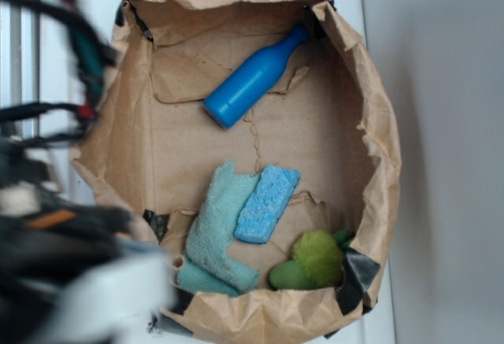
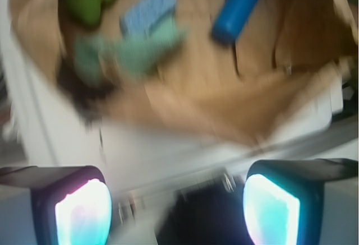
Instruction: Grab the blue bottle.
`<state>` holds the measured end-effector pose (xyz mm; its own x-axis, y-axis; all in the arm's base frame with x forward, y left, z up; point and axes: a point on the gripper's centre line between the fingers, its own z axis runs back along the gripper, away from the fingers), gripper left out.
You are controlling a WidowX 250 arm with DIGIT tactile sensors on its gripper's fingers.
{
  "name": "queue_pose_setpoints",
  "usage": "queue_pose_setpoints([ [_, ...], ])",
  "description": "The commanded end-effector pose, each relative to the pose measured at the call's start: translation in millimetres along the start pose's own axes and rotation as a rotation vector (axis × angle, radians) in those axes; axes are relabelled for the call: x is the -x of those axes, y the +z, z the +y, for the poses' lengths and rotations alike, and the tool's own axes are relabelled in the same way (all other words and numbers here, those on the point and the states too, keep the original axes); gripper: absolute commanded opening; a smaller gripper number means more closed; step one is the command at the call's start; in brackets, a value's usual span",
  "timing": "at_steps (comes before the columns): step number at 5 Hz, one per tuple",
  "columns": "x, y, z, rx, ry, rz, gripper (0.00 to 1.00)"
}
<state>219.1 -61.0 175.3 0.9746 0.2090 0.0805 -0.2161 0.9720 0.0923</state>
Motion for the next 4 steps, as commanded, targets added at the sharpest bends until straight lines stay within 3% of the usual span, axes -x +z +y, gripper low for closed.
queue_pose_setpoints([
  [1, -95, -5, 45, 0.079, 0.014, -0.151, 1.00],
  [2, -104, -17, 80, 0.177, 0.012, -0.153, 1.00],
  [3, -95, -27, 93, 0.202, -0.006, -0.148, 1.00],
  [4, -91, -56, 86, 0.165, -0.024, -0.136, 1.00],
])
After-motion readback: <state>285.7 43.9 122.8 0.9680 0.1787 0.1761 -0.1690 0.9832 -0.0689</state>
